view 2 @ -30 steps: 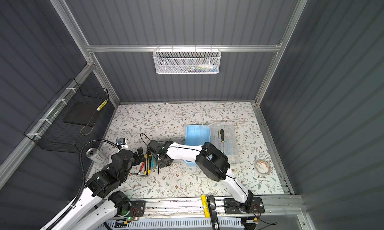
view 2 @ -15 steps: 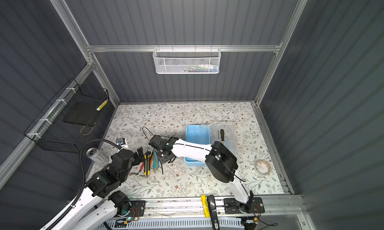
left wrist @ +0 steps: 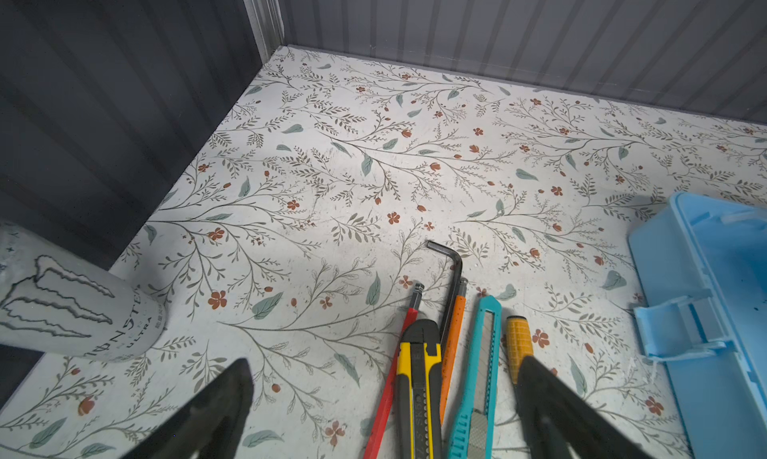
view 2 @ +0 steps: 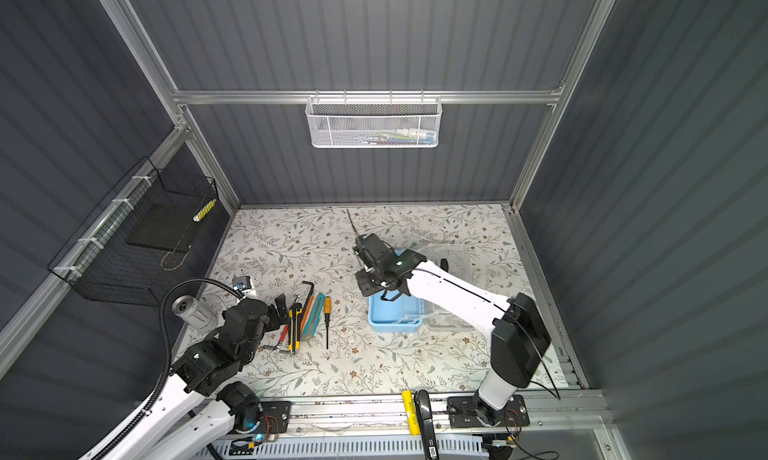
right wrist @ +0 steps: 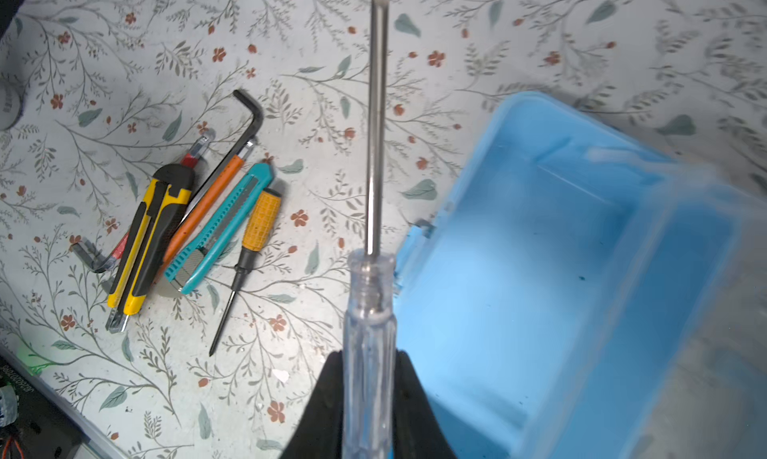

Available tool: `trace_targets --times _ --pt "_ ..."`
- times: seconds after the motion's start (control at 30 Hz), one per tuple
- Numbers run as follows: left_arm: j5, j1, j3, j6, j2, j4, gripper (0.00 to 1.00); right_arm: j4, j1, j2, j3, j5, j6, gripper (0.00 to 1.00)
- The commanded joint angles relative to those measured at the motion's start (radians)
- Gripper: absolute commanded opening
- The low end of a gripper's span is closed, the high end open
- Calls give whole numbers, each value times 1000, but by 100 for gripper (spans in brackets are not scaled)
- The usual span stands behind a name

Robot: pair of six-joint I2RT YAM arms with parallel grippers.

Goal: Pack the tool kit
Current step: 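Carry the clear-handled screwdriver with right gripper into the blue box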

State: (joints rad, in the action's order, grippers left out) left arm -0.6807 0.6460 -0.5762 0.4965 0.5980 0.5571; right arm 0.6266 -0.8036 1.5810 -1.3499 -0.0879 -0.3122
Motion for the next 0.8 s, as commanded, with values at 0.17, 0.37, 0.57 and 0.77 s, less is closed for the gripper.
trace_targets --times 0.17,0.37,0.57,0.77 --pt "-4 0 6 -11 14 4 99 143 194 -258 159 -85 18 0" --pt "-4 0 1 -13 29 4 99 215 340 -374 258 -143 26 1" --pt "-3 -1 2 -16 31 2 99 207 431 -397 327 -184 67 1" --pt "-2 0 1 -18 33 0 99 183 490 -365 352 -179 95 2"
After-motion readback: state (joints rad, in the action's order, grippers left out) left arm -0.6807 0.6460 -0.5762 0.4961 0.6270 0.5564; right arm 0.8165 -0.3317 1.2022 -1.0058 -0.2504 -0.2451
